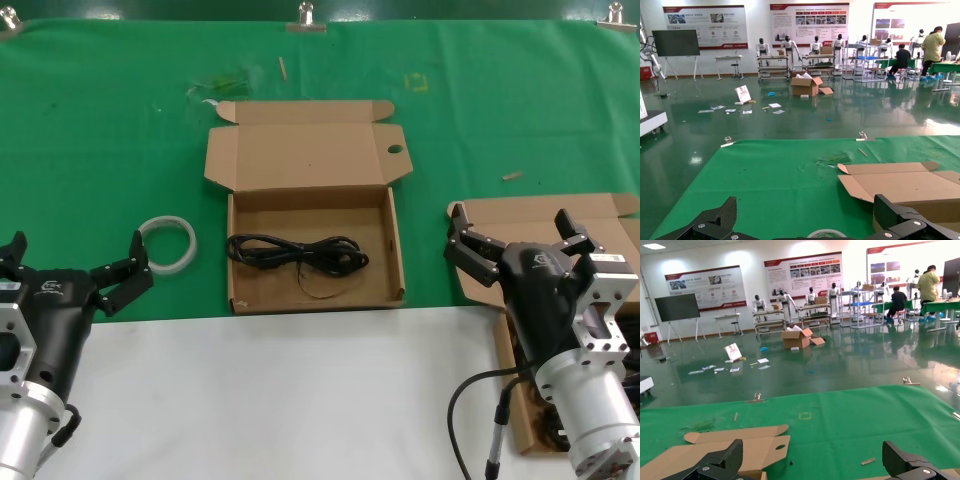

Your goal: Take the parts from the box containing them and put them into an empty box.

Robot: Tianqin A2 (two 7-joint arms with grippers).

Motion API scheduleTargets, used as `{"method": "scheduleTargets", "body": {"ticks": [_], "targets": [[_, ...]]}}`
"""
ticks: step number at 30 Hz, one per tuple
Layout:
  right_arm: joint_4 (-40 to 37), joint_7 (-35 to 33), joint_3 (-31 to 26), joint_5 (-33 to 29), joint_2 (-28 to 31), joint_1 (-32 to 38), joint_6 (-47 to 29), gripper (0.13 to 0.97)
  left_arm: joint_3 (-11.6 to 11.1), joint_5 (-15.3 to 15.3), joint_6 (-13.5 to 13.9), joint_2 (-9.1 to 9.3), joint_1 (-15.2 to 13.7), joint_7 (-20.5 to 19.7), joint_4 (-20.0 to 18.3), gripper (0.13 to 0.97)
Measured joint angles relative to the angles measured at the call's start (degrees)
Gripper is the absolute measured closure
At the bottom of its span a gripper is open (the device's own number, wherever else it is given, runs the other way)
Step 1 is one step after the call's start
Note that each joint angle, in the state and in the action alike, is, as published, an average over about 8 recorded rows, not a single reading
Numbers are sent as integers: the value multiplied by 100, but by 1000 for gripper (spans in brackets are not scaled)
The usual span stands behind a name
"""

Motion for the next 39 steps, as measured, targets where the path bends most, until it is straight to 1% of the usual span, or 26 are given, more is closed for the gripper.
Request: {"method": "scheduleTargets", "body": {"ticks": [39], "targets": [[0,0,0,0,0,0,0,129,0,0,0,0,0,0,0,132]]}}
